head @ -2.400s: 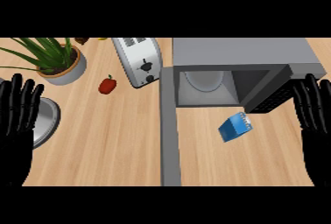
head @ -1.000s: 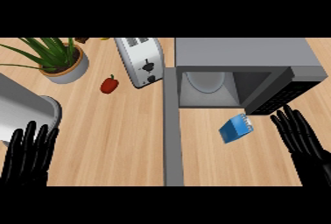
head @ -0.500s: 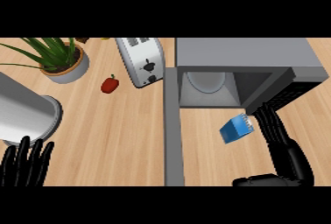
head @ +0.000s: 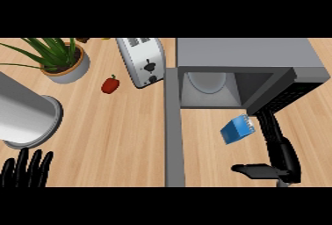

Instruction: Pick up the milk, place it into the microwave and close the microwave

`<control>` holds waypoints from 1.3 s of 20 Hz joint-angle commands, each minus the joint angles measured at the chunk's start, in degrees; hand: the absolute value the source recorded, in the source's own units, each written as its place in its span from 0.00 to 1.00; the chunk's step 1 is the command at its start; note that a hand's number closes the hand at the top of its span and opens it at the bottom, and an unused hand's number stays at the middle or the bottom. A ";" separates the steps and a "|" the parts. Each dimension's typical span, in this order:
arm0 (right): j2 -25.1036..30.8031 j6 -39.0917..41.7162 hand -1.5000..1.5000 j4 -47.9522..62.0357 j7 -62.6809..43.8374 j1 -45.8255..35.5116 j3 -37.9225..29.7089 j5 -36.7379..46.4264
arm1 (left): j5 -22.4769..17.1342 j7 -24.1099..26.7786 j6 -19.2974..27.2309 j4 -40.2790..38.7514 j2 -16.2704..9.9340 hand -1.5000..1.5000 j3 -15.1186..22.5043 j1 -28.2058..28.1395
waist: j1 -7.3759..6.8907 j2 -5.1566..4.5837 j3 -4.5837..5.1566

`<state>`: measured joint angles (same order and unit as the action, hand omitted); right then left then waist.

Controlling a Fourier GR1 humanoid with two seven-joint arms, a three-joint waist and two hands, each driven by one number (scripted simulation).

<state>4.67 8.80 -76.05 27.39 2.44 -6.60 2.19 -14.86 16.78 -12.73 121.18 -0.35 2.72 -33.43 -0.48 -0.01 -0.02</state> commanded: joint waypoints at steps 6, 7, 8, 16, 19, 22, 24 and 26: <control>3.43 1.22 0.00 17.34 10.75 -7.05 -3.40 0.76 | -1.48 0.70 -1.81 1.72 -0.40 0.00 -1.65 -2.44 | -0.01 0.02 0.00; 0.92 -2.25 0.00 22.28 14.98 -8.13 -2.88 2.99 | 1.50 6.24 -2.24 0.10 0.34 0.00 4.22 -7.70 | -0.52 0.00 -0.03; 3.45 0.12 0.00 29.92 20.39 -11.11 -4.53 2.89 | -0.11 1.29 -1.33 3.32 0.20 0.00 1.04 -4.78 | -0.69 -0.15 -0.09; 5.65 0.64 0.00 33.26 19.89 -13.92 -4.62 2.61 | 1.94 5.17 -3.10 -2.69 0.30 0.00 0.95 -3.74 | 0.04 0.02 0.01; 5.61 -1.04 0.00 39.82 27.57 -14.65 -4.58 4.49 | -1.02 4.36 -4.22 1.46 0.32 0.00 0.15 -7.22 | -0.19 -0.01 -0.02; 5.55 -1.19 0.00 45.85 30.05 -19.69 -5.12 4.66 | -0.32 4.34 -3.93 -3.38 -0.15 0.00 -2.26 -2.03 | -0.18 -0.08 -0.03; 5.26 0.10 0.00 45.31 30.29 -19.48 -4.17 4.85 | -3.33 2.70 -5.20 -0.83 -0.97 0.00 -3.26 -5.28 | -0.23 -0.06 -0.02; 4.11 -1.28 0.00 47.79 33.34 -19.81 -3.91 5.60 | -5.84 1.16 -4.98 -2.73 -2.02 0.00 -6.05 -0.46 | -0.14 -0.11 -0.03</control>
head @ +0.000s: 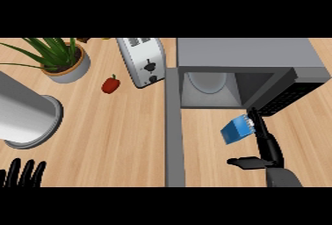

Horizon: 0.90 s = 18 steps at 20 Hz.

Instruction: Pick up the milk, place it into the microwave and close the microwave

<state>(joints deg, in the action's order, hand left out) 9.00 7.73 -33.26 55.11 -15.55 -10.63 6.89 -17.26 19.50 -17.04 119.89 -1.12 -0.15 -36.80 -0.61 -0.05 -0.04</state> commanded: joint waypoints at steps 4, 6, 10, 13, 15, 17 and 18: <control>-2.40 -0.62 0.00 2.36 -0.13 -2.37 1.02 -0.08 | 2.15 1.56 -0.70 -2.40 0.69 0.00 -0.27 1.65 | 0.12 0.01 0.01; -0.96 0.78 0.00 4.13 -1.00 -6.08 -0.76 -1.60 | 2.45 3.05 0.69 1.67 1.09 0.00 3.49 -3.22 | -0.22 -0.01 -0.01; -2.91 -2.87 0.00 6.36 2.05 -5.02 -0.21 -0.67 | 1.78 -2.45 2.77 3.96 1.11 0.00 2.09 0.20 | -0.01 -0.03 -0.01; -0.62 -5.56 1.00 8.83 0.28 -9.96 -3.13 -1.88 | 1.04 0.41 -0.34 -0.69 -0.18 0.00 0.56 1.14 | -0.21 -0.09 -0.01; -1.95 -10.80 1.00 10.66 5.67 -7.79 -2.00 0.82 | 0.21 2.33 -1.42 -1.34 -0.51 0.00 -0.85 0.11 | -0.39 -0.14 -0.02; -1.25 -13.24 1.00 11.29 3.09 -11.56 -1.30 2.38 | 2.92 4.84 -0.76 -1.02 1.09 0.00 2.27 -3.40 | -0.77 -0.12 -0.03; -3.19 -13.40 1.00 12.13 4.90 -10.94 -1.74 1.66 | -1.65 7.32 -5.49 -3.43 -1.15 0.00 -1.94 -4.22 | -0.67 -0.09 -0.01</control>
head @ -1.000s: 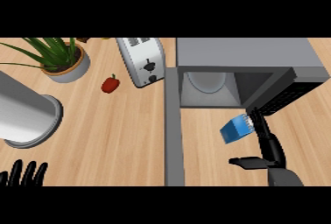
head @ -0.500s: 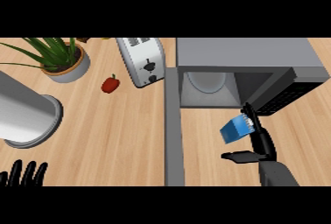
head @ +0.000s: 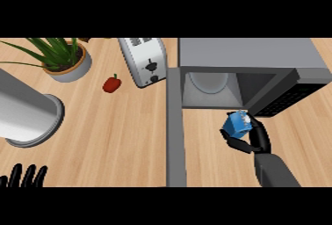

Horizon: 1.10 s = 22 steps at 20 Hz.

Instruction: Pick up the milk, place it into the microwave and close the microwave

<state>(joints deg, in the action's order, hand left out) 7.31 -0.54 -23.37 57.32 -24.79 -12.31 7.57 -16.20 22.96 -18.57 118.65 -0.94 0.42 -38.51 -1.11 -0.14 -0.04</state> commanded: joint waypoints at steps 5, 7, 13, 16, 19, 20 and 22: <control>0.25 -6.87 1.00 5.71 4.09 -6.07 -3.93 -1.33 | 1.81 2.94 -1.16 -1.48 0.90 0.00 2.63 -1.89 | -0.29 -0.14 -0.05; -0.02 -4.85 1.00 3.22 4.76 -4.92 -3.74 -2.06 | -0.99 -0.04 -1.38 2.51 -0.85 0.00 -0.63 -3.42 | 0.14 0.05 -0.02; -2.30 -5.34 1.00 4.85 9.61 -4.09 -6.21 -4.58 | 0.29 2.70 -1.11 -4.23 0.35 0.00 -0.64 1.36 | 0.07 -0.13 -0.03; -1.85 -7.42 1.00 5.05 10.70 -3.08 -8.29 -5.88 | 0.48 2.57 -1.88 -3.22 -0.60 0.00 -0.05 -0.19 | -0.01 -0.15 -0.05; -4.37 -12.08 1.00 5.51 9.52 -5.39 -8.64 -5.72 | -1.70 -0.52 -1.39 1.47 -0.66 0.00 -0.17 -1.56 | -0.12 -0.14 -0.05; -5.39 -11.46 1.00 3.16 9.06 -4.84 -7.41 -5.26 | 0.59 -0.81 0.31 -1.70 0.36 0.00 0.46 1.72 | 0.48 0.01 0.00; -3.48 -8.84 1.00 0.28 7.06 -4.06 -7.17 -5.80 | -1.83 -1.67 -1.47 2.57 -0.33 0.00 0.44 -3.10 | 0.59 0.20 0.02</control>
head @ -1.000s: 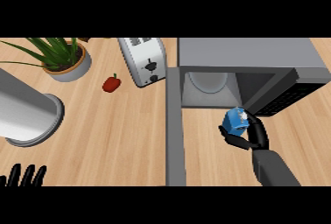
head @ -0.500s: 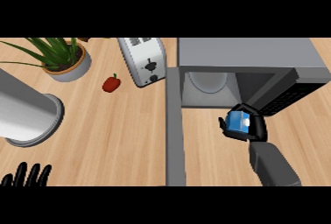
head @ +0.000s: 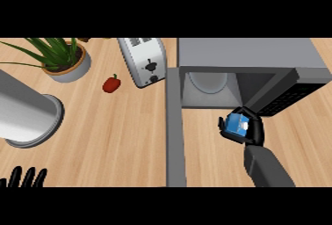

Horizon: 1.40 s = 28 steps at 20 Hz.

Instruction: Pick up the milk, place it into the microwave and close the microwave

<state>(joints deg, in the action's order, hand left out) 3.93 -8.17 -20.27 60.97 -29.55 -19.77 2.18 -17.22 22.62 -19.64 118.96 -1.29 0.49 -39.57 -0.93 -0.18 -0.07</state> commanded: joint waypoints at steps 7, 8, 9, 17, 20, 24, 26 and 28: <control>-2.00 -1.52 1.00 -21.51 -4.07 12.77 5.72 0.55 | -2.60 -2.00 -0.69 3.78 -0.09 0.00 -1.61 -3.45 | 1.82 0.77 0.18; -3.82 -2.54 1.00 -24.95 -6.53 13.11 8.45 -0.67 | -0.07 -1.23 -1.41 3.26 0.33 0.00 0.29 -3.93 | 1.56 0.74 0.17; -1.71 0.23 1.00 -28.21 -6.80 15.79 7.45 -0.23 | -1.31 0.79 -3.67 2.30 -0.21 0.00 -0.42 -5.34 | 1.57 0.72 0.17; -1.45 2.19 1.00 -58.02 -22.85 34.50 16.65 0.64 | -3.08 -1.30 -1.66 2.88 -0.02 0.00 -2.19 -2.45 | 1.85 0.59 0.19; -2.69 4.78 1.00 -66.69 -28.32 36.64 19.26 -1.58 | -4.56 -0.88 -2.53 4.08 -0.19 0.00 -3.06 -4.80 | 1.31 0.54 0.16; -3.89 5.02 1.00 -69.27 -29.36 37.25 25.10 -10.15 | -0.52 2.50 -2.85 0.11 0.66 0.00 -0.93 -4.75 | 0.78 0.42 0.11; -3.90 1.26 1.00 -72.61 -29.88 38.63 28.15 -10.57 | 0.48 0.61 -1.64 1.35 1.08 0.00 0.48 -3.65 | 0.83 0.31 0.08; -3.91 1.57 1.00 -73.24 -31.82 37.94 27.05 -8.96 | -1.40 0.25 -2.84 2.96 0.43 0.00 -0.91 -5.58 | 0.67 0.27 0.07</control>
<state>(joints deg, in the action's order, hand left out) 0.22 -6.10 -90.00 31.64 7.99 5.76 -5.95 -17.93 23.32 -21.59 120.92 -0.54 0.33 -43.71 0.01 0.21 0.04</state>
